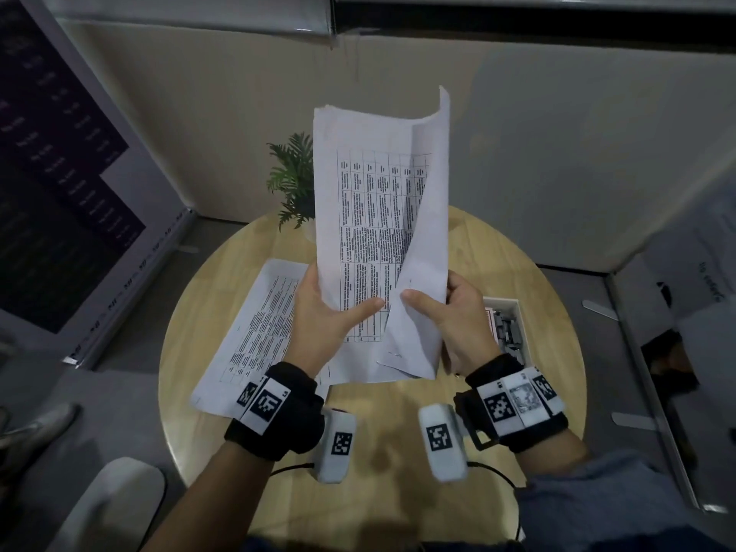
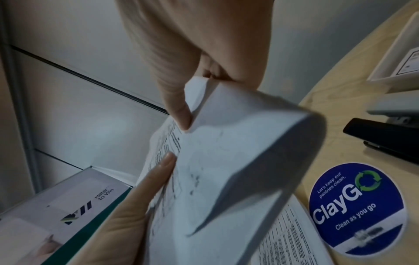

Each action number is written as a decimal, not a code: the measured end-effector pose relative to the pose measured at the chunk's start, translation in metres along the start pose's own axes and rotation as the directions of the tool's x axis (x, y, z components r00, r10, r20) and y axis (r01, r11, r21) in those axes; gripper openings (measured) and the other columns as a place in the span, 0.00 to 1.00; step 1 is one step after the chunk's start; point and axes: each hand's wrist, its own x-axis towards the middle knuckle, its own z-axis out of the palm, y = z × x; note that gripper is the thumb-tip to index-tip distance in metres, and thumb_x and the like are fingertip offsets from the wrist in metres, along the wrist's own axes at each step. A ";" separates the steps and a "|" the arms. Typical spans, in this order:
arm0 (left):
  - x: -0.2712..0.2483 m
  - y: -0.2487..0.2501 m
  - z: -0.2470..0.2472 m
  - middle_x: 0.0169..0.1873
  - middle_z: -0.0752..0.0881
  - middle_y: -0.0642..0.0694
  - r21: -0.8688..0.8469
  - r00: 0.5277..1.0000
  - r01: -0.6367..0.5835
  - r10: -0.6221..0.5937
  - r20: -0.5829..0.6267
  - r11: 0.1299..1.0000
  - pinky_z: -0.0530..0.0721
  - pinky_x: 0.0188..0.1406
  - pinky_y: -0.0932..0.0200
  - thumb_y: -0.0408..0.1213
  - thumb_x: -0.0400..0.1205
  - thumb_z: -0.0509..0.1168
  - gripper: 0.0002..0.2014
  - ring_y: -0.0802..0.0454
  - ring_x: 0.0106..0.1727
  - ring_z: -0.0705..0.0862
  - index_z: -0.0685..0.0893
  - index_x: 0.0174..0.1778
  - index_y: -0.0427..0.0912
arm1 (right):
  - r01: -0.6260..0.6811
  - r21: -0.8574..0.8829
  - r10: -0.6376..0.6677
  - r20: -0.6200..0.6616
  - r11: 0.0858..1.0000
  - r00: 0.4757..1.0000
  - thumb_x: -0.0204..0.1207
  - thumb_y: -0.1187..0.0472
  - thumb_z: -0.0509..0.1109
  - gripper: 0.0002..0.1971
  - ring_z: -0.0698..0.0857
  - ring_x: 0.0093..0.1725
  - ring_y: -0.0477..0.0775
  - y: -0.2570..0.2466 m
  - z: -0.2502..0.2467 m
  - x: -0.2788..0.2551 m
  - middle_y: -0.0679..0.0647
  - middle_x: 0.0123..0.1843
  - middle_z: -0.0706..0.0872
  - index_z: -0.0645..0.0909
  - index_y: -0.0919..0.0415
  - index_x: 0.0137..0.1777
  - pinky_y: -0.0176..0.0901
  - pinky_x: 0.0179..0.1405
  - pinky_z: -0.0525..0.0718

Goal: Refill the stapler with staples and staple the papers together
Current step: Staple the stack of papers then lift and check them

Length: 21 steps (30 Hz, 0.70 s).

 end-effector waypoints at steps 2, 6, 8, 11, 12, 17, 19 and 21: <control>-0.001 -0.002 0.000 0.55 0.89 0.45 0.008 1.000 0.001 -0.001 -0.003 1.000 0.85 0.60 0.49 0.29 0.63 0.81 0.31 0.53 0.58 0.88 0.78 0.61 0.40 | -0.019 0.011 0.019 -0.015 1.000 1.000 0.71 0.66 0.76 0.11 0.90 0.52 0.62 0.001 0.002 0.001 0.60 0.52 0.91 0.83 0.62 0.53 0.60 0.57 0.87; -0.002 -0.003 0.001 0.56 0.89 0.45 0.016 1.000 -0.001 0.001 0.000 1.000 0.85 0.59 0.53 0.29 0.64 0.81 0.32 0.53 0.59 0.87 0.78 0.63 0.38 | -0.023 0.038 0.025 -0.040 0.999 0.999 0.75 0.62 0.72 0.03 0.89 0.46 0.54 0.002 0.005 0.002 0.54 0.45 0.91 0.84 0.59 0.47 0.49 0.50 0.87; -0.002 -0.003 0.001 0.56 0.88 0.45 0.019 1.000 -0.003 0.003 0.003 1.000 0.84 0.60 0.54 0.30 0.64 0.81 0.32 0.54 0.59 0.87 0.78 0.63 0.38 | -0.023 0.034 0.024 -0.022 0.999 0.999 0.75 0.64 0.72 0.03 0.89 0.46 0.54 0.001 0.005 0.001 0.54 0.46 0.91 0.83 0.55 0.46 0.50 0.51 0.87; -0.002 -0.004 0.000 0.56 0.88 0.47 0.034 1.000 -0.006 0.006 0.002 0.999 0.84 0.61 0.55 0.31 0.64 0.81 0.32 0.55 0.59 0.87 0.78 0.64 0.39 | -0.027 0.002 0.027 0.026 1.000 0.999 0.73 0.70 0.72 0.10 0.89 0.51 0.59 0.001 0.003 0.001 0.58 0.51 0.90 0.82 0.54 0.49 0.53 0.53 0.88; -0.002 -0.005 0.000 0.56 0.88 0.47 0.035 1.000 -0.004 0.004 0.001 0.999 0.84 0.61 0.55 0.31 0.64 0.81 0.32 0.55 0.59 0.87 0.78 0.64 0.39 | -0.022 -0.008 0.022 0.037 1.000 0.999 0.72 0.71 0.72 0.11 0.89 0.51 0.60 0.001 0.003 0.001 0.59 0.52 0.90 0.81 0.54 0.49 0.54 0.53 0.88; -0.002 -0.005 0.000 0.56 0.89 0.48 0.027 1.000 -0.007 0.007 -0.005 1.000 0.84 0.57 0.62 0.31 0.64 0.81 0.32 0.57 0.58 0.87 0.78 0.64 0.40 | -0.032 0.016 0.032 0.001 0.999 0.999 0.75 0.66 0.71 0.06 0.89 0.46 0.54 0.002 0.004 0.002 0.53 0.47 0.90 0.82 0.54 0.48 0.47 0.49 0.88; -0.003 -0.004 0.000 0.55 0.88 0.50 0.033 1.000 -0.008 0.008 -0.002 0.999 0.84 0.55 0.65 0.30 0.64 0.81 0.32 0.59 0.57 0.87 0.78 0.63 0.41 | -0.030 -0.002 0.030 0.008 1.000 1.000 0.74 0.67 0.72 0.08 0.89 0.47 0.54 0.003 0.004 0.001 0.53 0.48 0.90 0.82 0.54 0.49 0.49 0.50 0.88; -0.004 -0.004 -0.002 0.55 0.88 0.51 0.042 1.000 -0.014 0.013 0.002 0.999 0.83 0.54 0.67 0.31 0.65 0.81 0.31 0.60 0.57 0.87 0.78 0.62 0.42 | -0.027 -0.039 0.028 0.033 0.999 0.999 0.72 0.71 0.72 0.12 0.89 0.48 0.56 0.003 0.004 -0.001 0.55 0.49 0.90 0.81 0.54 0.50 0.52 0.51 0.88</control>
